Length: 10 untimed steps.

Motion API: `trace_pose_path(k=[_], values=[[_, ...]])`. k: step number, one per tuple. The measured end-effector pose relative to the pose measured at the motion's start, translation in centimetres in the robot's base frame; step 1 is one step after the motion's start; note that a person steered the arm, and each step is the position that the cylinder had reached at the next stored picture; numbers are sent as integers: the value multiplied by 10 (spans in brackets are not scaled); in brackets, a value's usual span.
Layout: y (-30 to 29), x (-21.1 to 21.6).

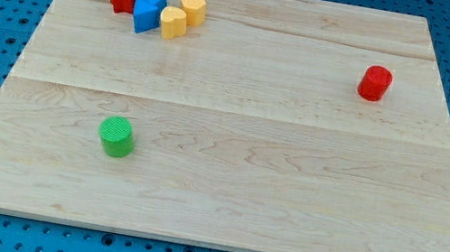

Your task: Move the green star to the top of the board

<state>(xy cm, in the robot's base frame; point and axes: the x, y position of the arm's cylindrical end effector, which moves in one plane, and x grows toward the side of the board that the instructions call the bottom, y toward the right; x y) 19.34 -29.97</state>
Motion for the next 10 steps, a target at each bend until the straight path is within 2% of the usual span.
trace_pose_path(k=[1, 2, 3, 4, 5, 6, 7, 8, 9, 10], values=[[3, -2], [39, 2], [109, 34], [127, 29], [101, -1], [-1, -2], [3, -2], [32, -1], [155, 1], [250, 13]])
